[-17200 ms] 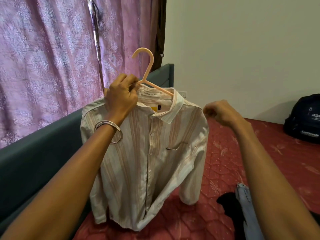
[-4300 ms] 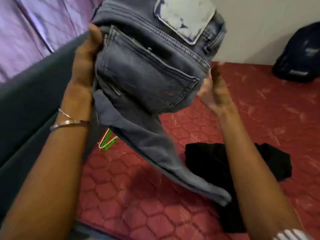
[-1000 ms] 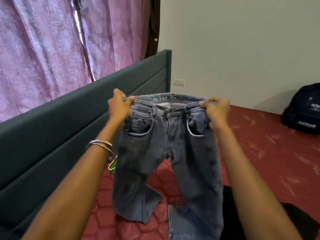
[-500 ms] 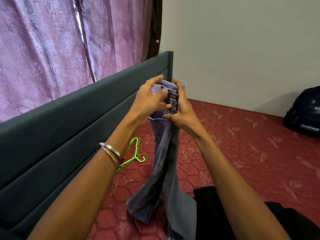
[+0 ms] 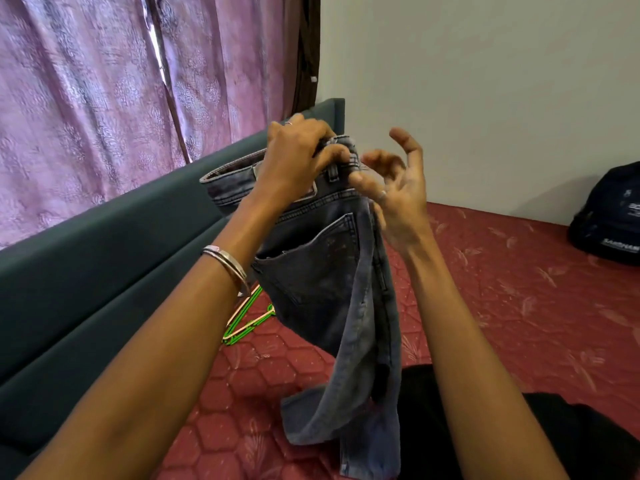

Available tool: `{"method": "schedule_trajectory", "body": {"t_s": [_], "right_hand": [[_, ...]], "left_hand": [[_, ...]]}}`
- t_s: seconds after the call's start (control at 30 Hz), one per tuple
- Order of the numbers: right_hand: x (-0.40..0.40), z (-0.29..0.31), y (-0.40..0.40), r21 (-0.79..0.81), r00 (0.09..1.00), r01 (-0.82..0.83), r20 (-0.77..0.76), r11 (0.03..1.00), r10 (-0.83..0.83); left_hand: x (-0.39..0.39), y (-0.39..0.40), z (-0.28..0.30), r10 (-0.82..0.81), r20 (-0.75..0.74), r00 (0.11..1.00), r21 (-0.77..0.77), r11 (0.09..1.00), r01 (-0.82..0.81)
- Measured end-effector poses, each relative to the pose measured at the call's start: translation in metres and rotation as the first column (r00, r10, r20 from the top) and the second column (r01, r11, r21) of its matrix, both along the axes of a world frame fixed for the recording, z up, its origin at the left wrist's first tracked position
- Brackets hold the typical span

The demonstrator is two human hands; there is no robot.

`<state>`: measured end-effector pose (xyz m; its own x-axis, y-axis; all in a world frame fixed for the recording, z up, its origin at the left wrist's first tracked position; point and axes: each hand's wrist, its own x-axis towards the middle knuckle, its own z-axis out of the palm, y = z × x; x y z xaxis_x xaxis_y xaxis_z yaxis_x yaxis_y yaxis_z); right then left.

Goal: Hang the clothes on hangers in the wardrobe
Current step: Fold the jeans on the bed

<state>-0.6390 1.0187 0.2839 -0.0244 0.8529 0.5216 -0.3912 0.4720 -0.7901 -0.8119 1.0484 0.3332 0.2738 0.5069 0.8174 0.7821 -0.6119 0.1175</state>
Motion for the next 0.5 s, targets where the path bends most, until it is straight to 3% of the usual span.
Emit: {"method": "schedule_trajectory", "body": {"t_s": [0.07, 0.17, 0.23, 0.3, 0.37, 0.4, 0.43, 0.5], "right_hand": [[0.019, -0.032, -0.003, -0.094, 0.999, -0.031, 0.027, 0.995, 0.034], [0.041, -0.092, -0.014, -0.246, 0.875, -0.017, 0.465, 0.969, 0.134], [0.043, -0.127, -0.018, -0.282, 0.77, 0.082, 0.627, 0.956, 0.119], [0.043, -0.146, -0.017, -0.022, 0.602, 0.391, 0.762, 0.92, -0.238], [0.043, -0.147, -0.018, 0.276, 0.348, 0.671, 0.703, 0.688, -0.621], [0.04, -0.145, -0.022, 0.37, 0.265, 0.723, 0.632, 0.584, -0.729], [0.035, -0.143, -0.027, 0.407, 0.268, 0.725, 0.576, 0.555, -0.772], [0.018, -0.143, -0.033, 0.424, 0.38, 0.641, 0.549, 0.64, -0.745]], "left_hand": [[-0.004, -0.001, 0.003, 0.035, 0.032, 0.999, 0.014, 0.999, -0.036], [-0.012, -0.003, 0.009, 0.13, 0.031, 0.991, 0.094, 0.987, -0.132], [-0.016, -0.006, 0.016, 0.194, 0.038, 0.98, 0.119, 0.973, -0.197], [-0.016, -0.008, 0.025, 0.3, 0.058, 0.952, 0.137, 0.942, -0.305], [-0.021, -0.008, 0.035, 0.453, 0.096, 0.887, 0.142, 0.875, -0.462], [-0.024, -0.006, 0.042, 0.518, 0.118, 0.847, 0.137, 0.836, -0.531], [-0.028, -0.006, 0.05, 0.565, 0.136, 0.814, 0.136, 0.803, -0.58], [-0.031, -0.007, 0.065, 0.589, 0.153, 0.794, 0.157, 0.779, -0.608]]}}
